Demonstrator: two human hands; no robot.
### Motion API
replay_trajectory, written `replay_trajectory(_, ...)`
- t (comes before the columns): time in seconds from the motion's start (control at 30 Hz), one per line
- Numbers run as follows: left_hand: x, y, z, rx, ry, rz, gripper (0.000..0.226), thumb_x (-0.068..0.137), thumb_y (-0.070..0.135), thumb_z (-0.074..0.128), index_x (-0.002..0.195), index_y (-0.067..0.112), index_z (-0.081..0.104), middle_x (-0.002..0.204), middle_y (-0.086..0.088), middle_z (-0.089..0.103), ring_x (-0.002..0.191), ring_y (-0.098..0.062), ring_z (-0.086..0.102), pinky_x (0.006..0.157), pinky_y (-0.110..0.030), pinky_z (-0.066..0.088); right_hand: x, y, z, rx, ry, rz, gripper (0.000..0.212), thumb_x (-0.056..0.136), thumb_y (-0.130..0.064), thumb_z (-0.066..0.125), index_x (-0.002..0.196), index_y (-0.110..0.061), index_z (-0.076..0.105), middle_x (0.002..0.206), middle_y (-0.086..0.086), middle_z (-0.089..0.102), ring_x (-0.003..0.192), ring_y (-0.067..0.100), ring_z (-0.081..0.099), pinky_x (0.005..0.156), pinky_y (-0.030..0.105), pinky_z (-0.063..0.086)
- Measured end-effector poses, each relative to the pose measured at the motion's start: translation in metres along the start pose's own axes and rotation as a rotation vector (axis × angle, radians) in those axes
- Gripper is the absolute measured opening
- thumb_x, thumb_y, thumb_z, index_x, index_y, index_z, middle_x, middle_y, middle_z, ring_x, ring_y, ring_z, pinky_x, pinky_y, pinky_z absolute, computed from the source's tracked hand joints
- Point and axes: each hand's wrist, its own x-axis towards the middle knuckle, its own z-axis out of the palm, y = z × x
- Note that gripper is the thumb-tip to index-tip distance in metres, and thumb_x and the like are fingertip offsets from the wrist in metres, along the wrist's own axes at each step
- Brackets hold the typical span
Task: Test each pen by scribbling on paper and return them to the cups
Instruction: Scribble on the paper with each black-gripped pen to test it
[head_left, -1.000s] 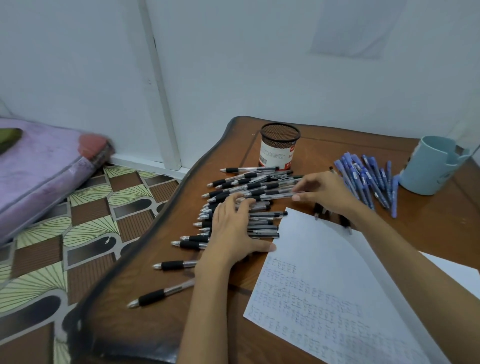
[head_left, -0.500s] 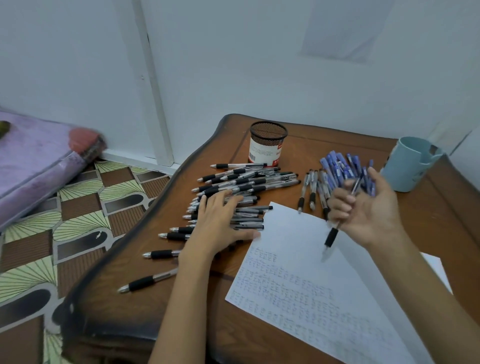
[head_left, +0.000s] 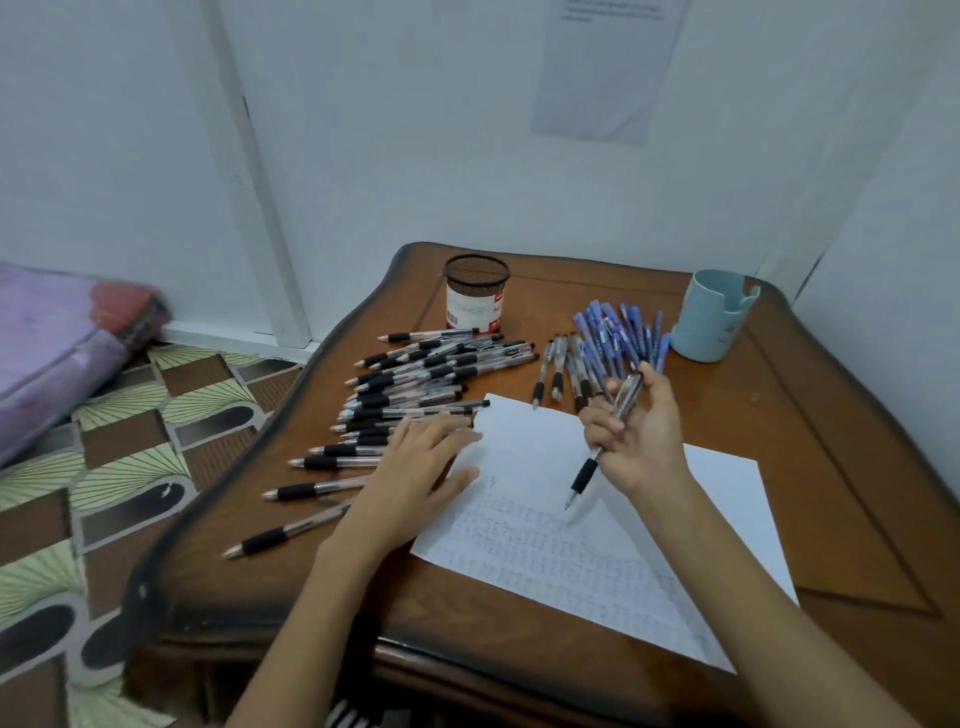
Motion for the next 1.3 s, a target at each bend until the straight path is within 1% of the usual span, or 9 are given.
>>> replay_trajectory(0.13,-0.027,-0.006,0.008,0.067,0.008,0.02,0.088,0.081,0.072,-0.008,0.138,0.03,0.043,0.148,0.014,0.033,0.141,0.0,0.014,0.115,-0.027,-0.012,-0.004,0.01,-0.008,-0.115,0.134,-0.107,0.039,0.1,-0.024,0.036,0.064,-0.01,0.044,0.048,0.001,0.044,0.029,0.008,0.038,0.039,0.017,0.041)
replay_trajectory(0.23,-0.035,-0.003,0.008,0.151,-0.003,-0.012,0.092,0.077,0.071,-0.018,0.144,0.032,0.033,0.153,0.017,0.018,0.14,0.001,-0.007,0.109,-0.026,-0.025,-0.009,0.025,-0.02,-0.566,0.2,-0.2,0.062,0.101,-0.043,0.024,0.066,-0.008,0.061,0.041,0.004,0.049,0.041,0.014,0.056,0.053,0.025,0.053)
replay_trajectory(0.3,-0.036,0.001,0.007,0.183,-0.029,-0.03,0.089,0.077,0.071,-0.015,0.146,0.033,0.027,0.155,0.016,0.01,0.139,-0.001,-0.014,0.107,-0.028,-0.028,-0.014,0.031,-0.027,-0.759,0.128,-0.222,0.065,0.099,-0.051,0.022,0.078,-0.011,0.069,0.049,0.003,0.061,0.05,0.013,0.063,0.049,0.022,0.052)
replay_trajectory(0.4,-0.037,0.003,0.005,0.179,-0.035,-0.039,0.079,0.08,0.06,-0.004,0.144,0.031,0.033,0.157,0.012,0.011,0.14,-0.002,-0.014,0.108,-0.029,-0.025,-0.021,0.032,-0.032,-0.841,-0.036,-0.199,0.04,0.097,-0.043,0.041,0.097,-0.016,0.07,0.081,0.001,0.073,0.064,0.013,0.068,0.048,0.022,0.053)
replay_trajectory(0.5,-0.044,0.005,0.004,0.126,-0.005,-0.032,0.073,0.082,0.06,0.005,0.131,0.027,0.049,0.156,0.008,0.019,0.145,-0.007,-0.004,0.108,-0.025,-0.022,-0.025,0.036,-0.032,-0.915,-0.05,-0.258,0.013,0.087,-0.022,0.066,0.079,-0.013,0.062,0.064,0.002,0.06,0.047,0.01,0.052,0.038,0.022,0.042)
replay_trajectory(0.6,-0.048,0.008,0.004,0.109,0.004,-0.029,0.064,0.087,0.057,0.01,0.126,0.025,0.05,0.154,0.009,0.026,0.144,-0.005,0.004,0.111,-0.025,-0.016,-0.025,0.053,-0.025,-0.949,-0.078,-0.284,0.028,0.087,-0.023,0.066,0.067,-0.012,0.05,0.051,0.001,0.044,0.038,0.009,0.038,0.035,0.02,0.033)
replay_trajectory(0.73,-0.047,0.011,0.002,0.092,-0.029,-0.064,0.035,0.102,0.036,0.028,0.131,0.024,0.041,0.152,0.006,0.03,0.145,-0.007,0.006,0.116,-0.036,-0.006,-0.023,0.07,-0.006,-0.994,-0.286,-0.227,0.021,0.089,-0.026,0.063,0.077,-0.01,0.059,0.068,0.007,0.06,0.057,0.01,0.056,0.046,0.02,0.044)
replay_trajectory(0.93,-0.043,0.01,0.002,0.201,-0.088,-0.072,0.046,0.103,0.035,0.023,0.148,0.025,0.025,0.156,0.01,0.019,0.145,-0.006,0.0,0.114,-0.035,-0.011,-0.007,0.082,-0.009,-1.239,-0.132,-0.54,0.045,0.08,-0.025,0.075,0.047,-0.008,0.048,0.048,0.008,0.05,0.048,0.009,0.044,0.055,0.021,0.036)
replay_trajectory(1.3,-0.042,0.009,0.003,0.181,-0.07,-0.072,0.045,0.103,0.034,0.026,0.147,0.025,0.029,0.155,0.009,0.023,0.145,-0.007,0.003,0.115,-0.037,-0.006,-0.002,0.083,-0.012,-1.326,-0.208,-0.526,0.047,0.079,-0.005,0.063,0.046,-0.02,0.034,0.044,-0.009,0.032,0.05,0.009,0.031,0.056,0.027,0.027)
